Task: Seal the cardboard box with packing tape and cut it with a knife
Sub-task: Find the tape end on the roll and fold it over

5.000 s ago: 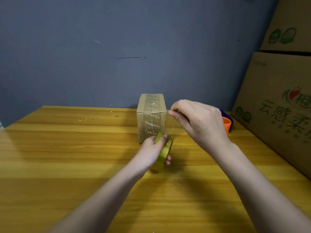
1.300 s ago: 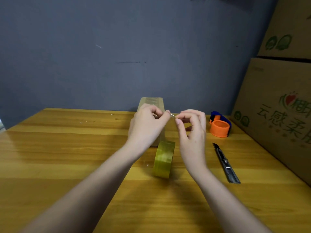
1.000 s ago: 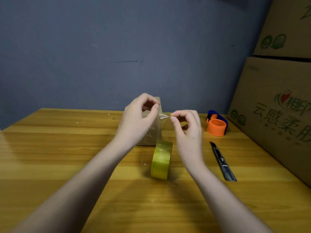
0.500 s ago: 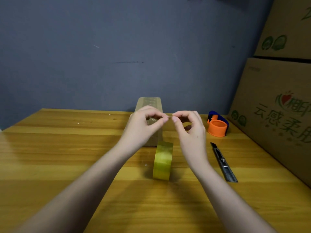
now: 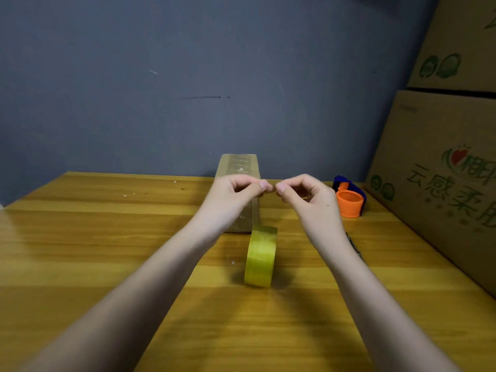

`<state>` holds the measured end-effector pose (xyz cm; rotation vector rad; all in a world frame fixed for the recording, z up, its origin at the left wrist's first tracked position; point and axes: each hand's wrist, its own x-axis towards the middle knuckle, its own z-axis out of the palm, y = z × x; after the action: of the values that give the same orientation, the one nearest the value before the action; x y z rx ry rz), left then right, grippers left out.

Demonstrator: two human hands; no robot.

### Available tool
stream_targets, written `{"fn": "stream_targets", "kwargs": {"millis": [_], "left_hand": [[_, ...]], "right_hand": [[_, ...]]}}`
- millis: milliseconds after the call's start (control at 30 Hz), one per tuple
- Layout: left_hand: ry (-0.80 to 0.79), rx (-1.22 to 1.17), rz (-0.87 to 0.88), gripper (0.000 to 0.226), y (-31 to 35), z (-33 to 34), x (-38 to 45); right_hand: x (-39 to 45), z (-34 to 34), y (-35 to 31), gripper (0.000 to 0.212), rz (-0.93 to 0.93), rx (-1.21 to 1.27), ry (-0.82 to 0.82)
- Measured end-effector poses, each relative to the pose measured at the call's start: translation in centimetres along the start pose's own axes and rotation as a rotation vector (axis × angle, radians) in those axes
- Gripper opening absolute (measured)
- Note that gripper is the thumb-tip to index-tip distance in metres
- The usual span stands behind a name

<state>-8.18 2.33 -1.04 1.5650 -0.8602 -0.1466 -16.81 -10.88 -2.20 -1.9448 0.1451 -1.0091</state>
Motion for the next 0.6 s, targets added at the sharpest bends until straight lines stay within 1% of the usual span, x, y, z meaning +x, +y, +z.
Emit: {"fn": "stream_targets", "kwargs": {"millis": [67, 133, 200, 267, 400, 600], "left_hand": [[0.036, 0.142, 0.075, 0.016, -0.32, -0.12, 0.22], [0.103, 0.371, 0.168, 0.019, -0.60, -0.27, 0.30], [0.146, 0.508, 0.218, 0.022, -0.65, -0.35, 0.21], [0.154, 0.554, 0.250, 0.021, -0.62, -0.28, 0.16], [0.143, 0.570, 0.307, 0.020, -0.71, -0.28, 0.17], [0.094, 0.639, 0.349, 0.025, -0.94, -0.09, 0.24]], "right_hand": [[0.09, -0.19, 0.16, 0.007, -0.033, -0.066, 0.018], [0.25, -0.34, 0.15, 0.008, -0.071, -0.117, 0.013], [0.49, -0.38, 0.10, 0.007, -0.080, -0.113, -0.001], [0.69, -0.40, 0.16, 0.006, -0.068, -0.083, -0.025], [0.82, -0.65, 0.24, 0.005, -0.057, -0.086, -0.087], [0.56, -0.44, 0.00, 0.007, -0.067, -0.081, -0.106]]}}
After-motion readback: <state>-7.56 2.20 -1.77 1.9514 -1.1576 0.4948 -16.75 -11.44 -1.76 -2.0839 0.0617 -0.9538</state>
